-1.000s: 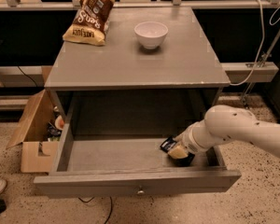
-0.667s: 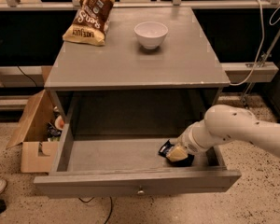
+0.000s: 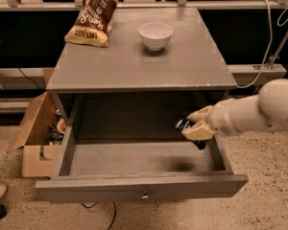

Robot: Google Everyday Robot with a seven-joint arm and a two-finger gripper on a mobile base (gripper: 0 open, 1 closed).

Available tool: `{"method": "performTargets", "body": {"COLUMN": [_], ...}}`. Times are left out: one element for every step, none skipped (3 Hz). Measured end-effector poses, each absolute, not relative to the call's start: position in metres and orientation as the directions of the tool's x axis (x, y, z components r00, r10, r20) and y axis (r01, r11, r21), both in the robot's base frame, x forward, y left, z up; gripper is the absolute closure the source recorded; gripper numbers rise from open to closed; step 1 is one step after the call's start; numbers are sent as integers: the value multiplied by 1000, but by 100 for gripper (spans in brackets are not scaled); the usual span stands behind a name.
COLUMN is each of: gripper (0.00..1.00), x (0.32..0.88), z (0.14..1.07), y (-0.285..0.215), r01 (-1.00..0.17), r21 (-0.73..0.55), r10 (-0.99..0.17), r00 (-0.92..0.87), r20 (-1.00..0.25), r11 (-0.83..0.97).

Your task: Pick rxbar blueberry from top drawer and place on counter

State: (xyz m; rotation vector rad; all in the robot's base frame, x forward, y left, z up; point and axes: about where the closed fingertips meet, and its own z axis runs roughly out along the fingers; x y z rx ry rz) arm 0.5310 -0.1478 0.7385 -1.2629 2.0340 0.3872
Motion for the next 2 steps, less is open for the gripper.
{"method": "performTargets", "body": {"gripper": [100,100], "x": [530,532], "z": [799,809], "y": [-168,-166], "r01": [-880,-881], "r21": [-201,-233], "r10": [-646,-656], "r00": [-146,-110], "r20": [-749,-746], "r11": [431,412]}}
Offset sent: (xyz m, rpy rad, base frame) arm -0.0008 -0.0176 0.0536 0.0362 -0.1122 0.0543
